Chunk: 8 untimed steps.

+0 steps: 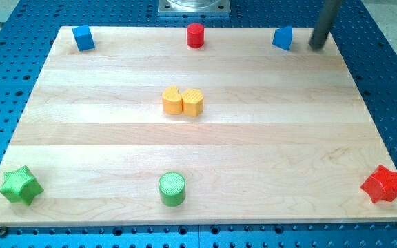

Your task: Move the triangle into the heart

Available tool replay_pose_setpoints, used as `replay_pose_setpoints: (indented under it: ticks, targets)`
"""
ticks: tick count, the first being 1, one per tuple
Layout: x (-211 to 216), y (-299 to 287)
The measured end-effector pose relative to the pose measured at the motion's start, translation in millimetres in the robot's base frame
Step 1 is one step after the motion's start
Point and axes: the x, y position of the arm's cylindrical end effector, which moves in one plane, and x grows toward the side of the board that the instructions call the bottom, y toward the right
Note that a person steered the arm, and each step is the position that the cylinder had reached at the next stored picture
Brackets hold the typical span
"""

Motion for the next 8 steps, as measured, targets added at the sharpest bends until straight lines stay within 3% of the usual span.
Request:
replay_pose_setpoints:
  ticks: [1,2,3,4,7,8]
  targets:
    - [-13.6,-68.5]
    - [8.7,-155.7]
    - [53.8,-194.3]
    - [52.6,-161.3]
    - [18.0,-157.2]
    - [16.3,-122.8]
